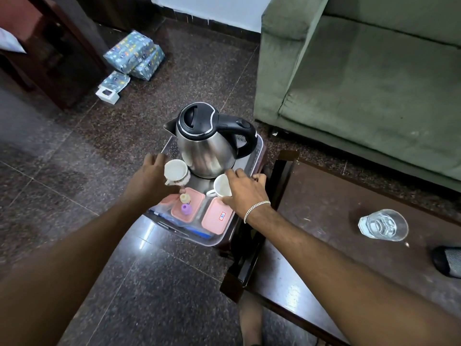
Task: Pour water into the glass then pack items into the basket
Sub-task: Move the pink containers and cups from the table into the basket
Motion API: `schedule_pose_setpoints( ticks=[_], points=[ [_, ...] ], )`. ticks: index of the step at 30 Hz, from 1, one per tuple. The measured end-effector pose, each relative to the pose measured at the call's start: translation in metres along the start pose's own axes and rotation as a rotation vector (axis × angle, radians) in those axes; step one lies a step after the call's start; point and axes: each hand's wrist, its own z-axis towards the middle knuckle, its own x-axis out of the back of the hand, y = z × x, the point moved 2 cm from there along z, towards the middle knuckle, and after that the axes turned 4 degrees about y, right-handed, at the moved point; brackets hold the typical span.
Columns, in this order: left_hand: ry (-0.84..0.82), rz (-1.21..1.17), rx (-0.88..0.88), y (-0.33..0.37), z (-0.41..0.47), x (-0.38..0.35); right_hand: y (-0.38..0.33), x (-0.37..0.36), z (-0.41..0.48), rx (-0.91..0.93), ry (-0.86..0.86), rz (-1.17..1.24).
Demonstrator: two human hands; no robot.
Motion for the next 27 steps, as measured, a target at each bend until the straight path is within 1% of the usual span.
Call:
schedule_pose_setpoints(
  ticks=[2,6,12,16,18,20,27],
  points=[
    [0.019,0.022,-0.015,-0.005,-0.010,0.000,0.000,-0.001,-0.002,0.006,0.006,0.005],
    [-0.004,0.084,-0.011,-0.020,-0.024,-0.001,0.003,-0.002,-0.007,0.009,0.035,0.021],
    [-0.063,0.046,-0.004,-0.036,-0.037,-0.001,0.006,-0.001,-0.014,0.014,0.072,0.034],
    [-0.039,0.067,0.024,-0.034,-0.040,-0.002,0.008,0.004,-0.019,0.041,0.090,0.060],
    [-0.028,0.144,0.041,-0.030,-0.042,-0.004,0.009,0.007,-0.023,0.049,0.087,0.071],
    [-0.056,0.239,0.024,-0.026,-0.045,-0.011,0.010,0.011,-0.028,0.055,0.102,0.074],
    [-0.071,0.210,0.103,-0.024,-0.042,-0.018,0.032,0.032,-0.048,0.051,0.161,0.130]
  ],
)
